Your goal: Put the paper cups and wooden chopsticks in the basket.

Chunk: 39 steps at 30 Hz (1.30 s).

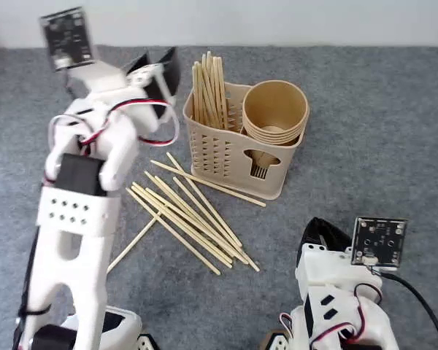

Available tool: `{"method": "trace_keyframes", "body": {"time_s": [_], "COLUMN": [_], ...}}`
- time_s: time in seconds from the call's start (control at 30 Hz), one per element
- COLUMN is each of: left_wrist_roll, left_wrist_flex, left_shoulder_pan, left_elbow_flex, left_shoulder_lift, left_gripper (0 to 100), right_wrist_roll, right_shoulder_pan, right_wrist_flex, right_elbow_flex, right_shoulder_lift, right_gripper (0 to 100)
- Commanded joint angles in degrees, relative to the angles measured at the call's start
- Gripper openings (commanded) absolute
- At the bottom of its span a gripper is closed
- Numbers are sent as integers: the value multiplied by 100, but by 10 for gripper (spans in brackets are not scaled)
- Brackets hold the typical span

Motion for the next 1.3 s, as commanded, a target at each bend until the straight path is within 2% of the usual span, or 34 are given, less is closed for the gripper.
{"method": "trace_keyframes", "body": {"time_s": [0.0,0.17,0.33,0.67,0.8,1.27], "left_wrist_roll": [264,659,1020,1169,1169,1178], "left_wrist_flex": [862,2136,2752,2523,2497,1433], "left_shoulder_pan": [-273,-510,-686,-1152,-1108,-985], "left_elbow_flex": [-189,-66,585,1086,1068,1077], "left_shoulder_lift": [-281,-88,413,2251,2910,4026], "left_gripper": [159,159,162,164,164,159], "right_wrist_roll": [26,26,26,26,26,26], "right_shoulder_pan": [13,13,13,13,13,13], "right_wrist_flex": [-66,-66,-66,-57,-57,-57], "right_elbow_flex": [0,0,0,0,0,9], "right_shoulder_lift": [75,75,75,75,75,75], "right_gripper": [9,9,9,9,9,9]}}
